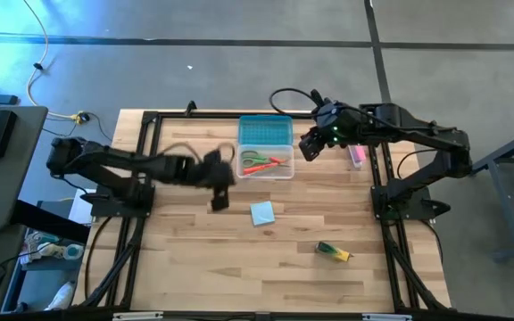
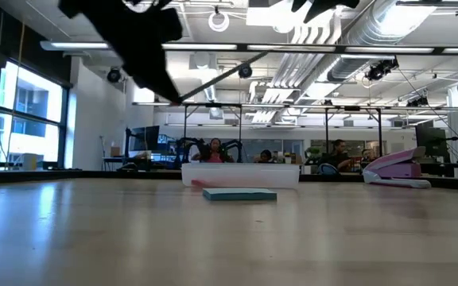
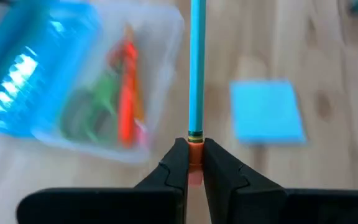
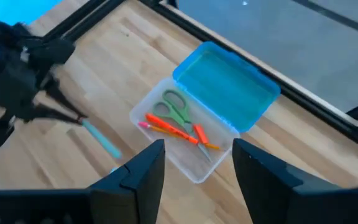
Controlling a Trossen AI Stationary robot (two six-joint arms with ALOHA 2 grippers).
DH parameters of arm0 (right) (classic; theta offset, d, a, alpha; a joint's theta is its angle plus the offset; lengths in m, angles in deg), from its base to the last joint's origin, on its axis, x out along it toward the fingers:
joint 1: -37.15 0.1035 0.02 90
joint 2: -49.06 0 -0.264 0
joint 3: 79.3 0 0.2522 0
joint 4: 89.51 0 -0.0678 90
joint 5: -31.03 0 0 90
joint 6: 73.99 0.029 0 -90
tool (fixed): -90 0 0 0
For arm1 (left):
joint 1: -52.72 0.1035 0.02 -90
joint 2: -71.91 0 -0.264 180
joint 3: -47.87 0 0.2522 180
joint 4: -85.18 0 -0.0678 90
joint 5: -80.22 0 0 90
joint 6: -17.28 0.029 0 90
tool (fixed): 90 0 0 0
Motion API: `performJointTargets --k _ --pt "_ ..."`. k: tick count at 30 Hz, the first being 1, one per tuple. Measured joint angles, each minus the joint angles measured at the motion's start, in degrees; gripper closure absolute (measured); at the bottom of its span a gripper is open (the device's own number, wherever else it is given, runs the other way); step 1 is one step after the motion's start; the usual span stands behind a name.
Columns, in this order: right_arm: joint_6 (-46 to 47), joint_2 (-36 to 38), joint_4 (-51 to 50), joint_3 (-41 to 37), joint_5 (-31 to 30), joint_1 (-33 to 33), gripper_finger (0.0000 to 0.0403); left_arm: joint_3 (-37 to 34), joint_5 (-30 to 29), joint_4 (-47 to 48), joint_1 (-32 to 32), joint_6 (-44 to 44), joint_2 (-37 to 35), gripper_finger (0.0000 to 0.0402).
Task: Pack school essentials
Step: Put the blue pencil into the supply box
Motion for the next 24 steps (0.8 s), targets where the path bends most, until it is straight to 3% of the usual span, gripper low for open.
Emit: performJointTargets --k 7,12,19,24 --pt "3.22 0.00 1.16 0.00 -6.87 0.00 0.0226 3.11 8.80 -4.93 14.98 12.59 1.29 0.0383" --pt "4.35 0.00 1.57 0.00 -10.33 -0.04 0.0226 6.53 9.93 -2.94 21.04 16.02 3.76 0.0383" --pt "6.00 0.00 1.55 0.00 -12.78 -0.04 0.0226 13.63 12.96 7.15 22.25 7.78 10.65 0.0383" --pt "7.02 0.00 1.54 0.00 -12.88 -0.04 0.0226 15.24 14.99 7.94 21.90 3.25 15.30 0.0383"
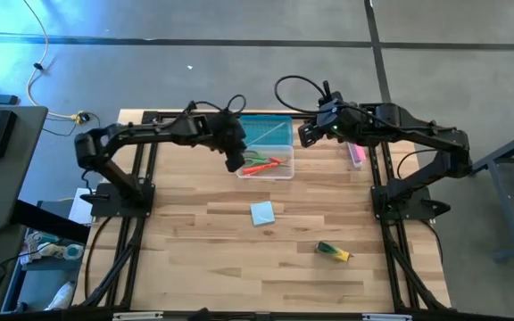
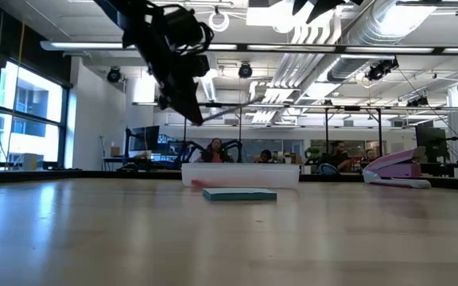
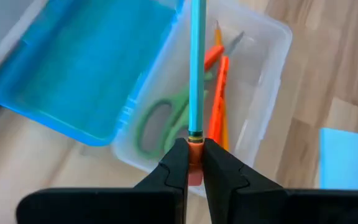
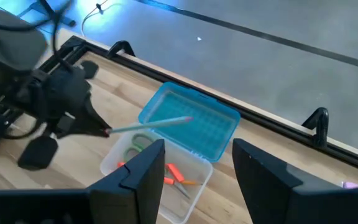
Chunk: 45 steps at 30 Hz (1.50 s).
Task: Pack school essentials
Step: Put the blue pencil into the supply box, then put the blue sticky note into the supply box
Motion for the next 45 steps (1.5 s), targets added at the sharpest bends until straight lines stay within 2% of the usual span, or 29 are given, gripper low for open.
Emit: performJointTargets --k 7,17,30,34,38,42,45 --pt "0.00 0.00 -0.01 0.00 -0.52 0.00 0.0226 0.05 4.53 0.35 -0.70 -4.13 5.50 0.0383" --pt "0.68 0.00 -0.12 0.00 -1.23 0.00 0.0226 0.00 4.72 0.15 -3.29 -6.07 7.85 0.0380" --pt "1.05 0.00 -1.02 -0.02 -1.27 0.00 0.0226 0.00 4.65 1.31 -3.94 -6.20 9.40 0.0299" --pt "1.05 0.00 -1.06 -0.02 -1.27 0.00 0.0226 0.00 4.93 1.42 -3.26 -4.57 8.80 0.0285" --pt "0.97 0.00 -1.05 -0.02 -1.20 0.00 0.0226 0.22 7.86 3.64 -1.78 -3.22 6.75 0.0283" --pt "0.60 0.00 -0.95 -0.02 0.52 0.00 0.0226 0.52 11.83 6.44 -0.33 -1.52 2.93 0.0282" --pt "0.45 0.00 -0.93 -0.02 0.96 0.02 0.0226 0.59 11.82 7.99 -0.29 -1.12 -1.15 0.0282"
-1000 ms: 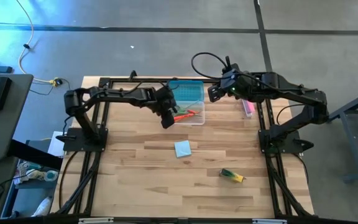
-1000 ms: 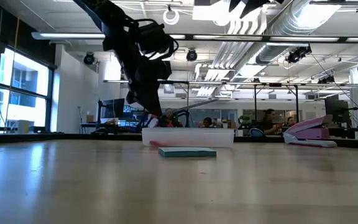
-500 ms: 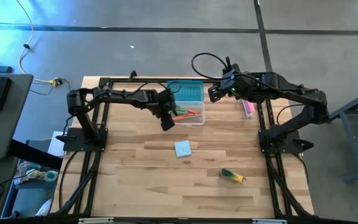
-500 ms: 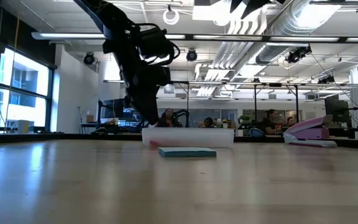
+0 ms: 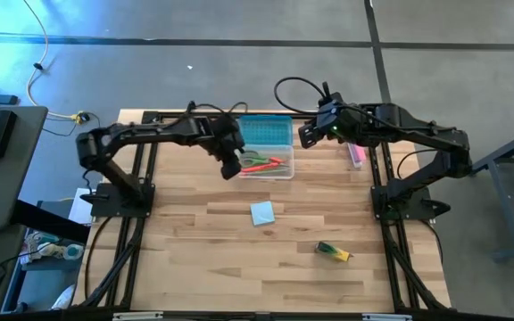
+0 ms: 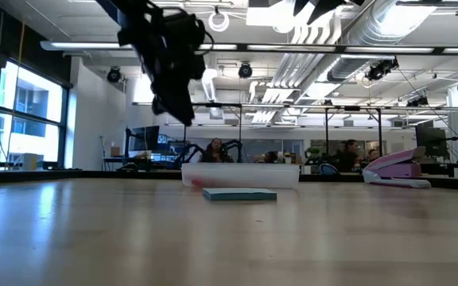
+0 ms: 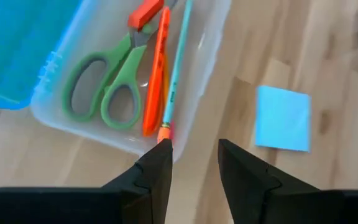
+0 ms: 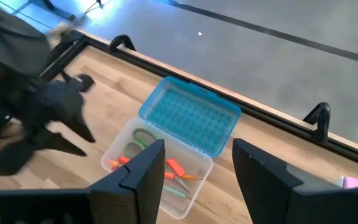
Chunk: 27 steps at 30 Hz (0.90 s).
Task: Pack school essentials
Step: Put the blue sticky note into the supply box
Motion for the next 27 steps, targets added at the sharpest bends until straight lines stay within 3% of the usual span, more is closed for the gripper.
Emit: performJointTargets --k 7,15,27 --pt "-1.53 -0.02 0.13 0.00 1.14 0.00 0.0226 -3.47 0.19 -4.75 -2.14 -2.79 -10.01 0.0282" --pt "-6.30 -0.06 4.48 -0.11 8.34 0.90 0.0226 -17.56 1.27 -19.17 -6.21 -11.35 -23.22 0.0282" --pt "-21.25 -6.82 15.84 -0.11 11.90 8.43 0.0226 -36.71 -0.98 -40.75 -14.38 -18.12 -40.64 0.0282"
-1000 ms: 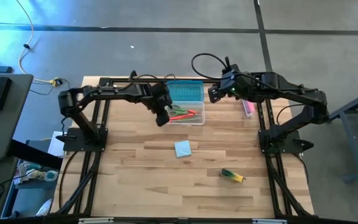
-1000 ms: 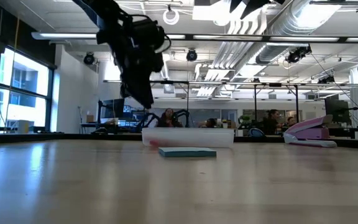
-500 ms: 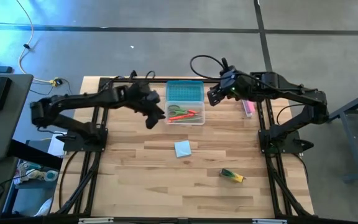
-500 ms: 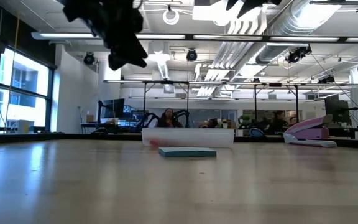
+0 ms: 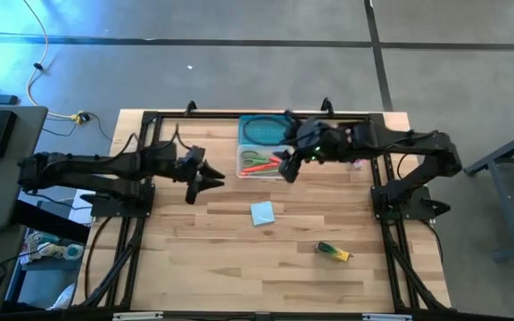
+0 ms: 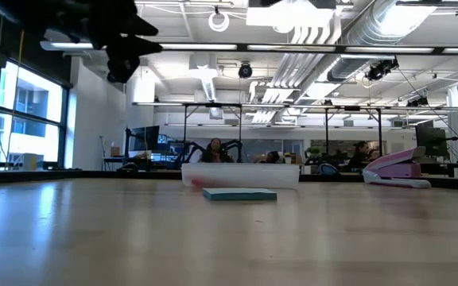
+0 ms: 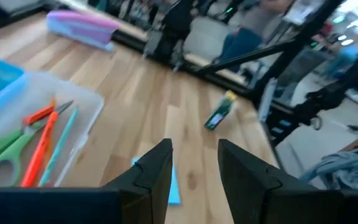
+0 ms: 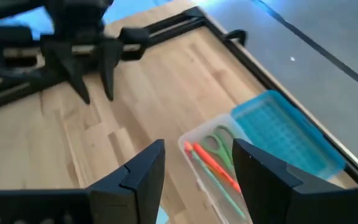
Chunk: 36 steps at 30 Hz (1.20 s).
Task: Pack school essentials
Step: Put the blue sticky note into the supply box
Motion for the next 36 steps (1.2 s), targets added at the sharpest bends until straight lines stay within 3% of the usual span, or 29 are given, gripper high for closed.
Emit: performJointTargets --k 6,15,26,36 --pt "-1.99 -5.57 0.30 -0.02 4.93 1.75 0.0226 -6.74 -1.42 -7.40 -2.77 -0.11 -7.40 0.0282" --pt "-4.30 -13.62 0.94 -0.02 14.39 2.21 0.0226 -13.51 -7.42 -9.80 -7.08 -0.04 -15.26 0.0282" --pt "-0.63 -16.98 1.26 -0.04 14.49 2.21 0.0226 -20.56 -9.87 -15.42 -9.77 -1.01 -21.52 0.0300" --pt "2.94 -16.98 1.14 -0.04 13.08 2.21 0.0226 -22.09 -8.09 -9.80 -9.77 -0.03 -31.92 0.0333"
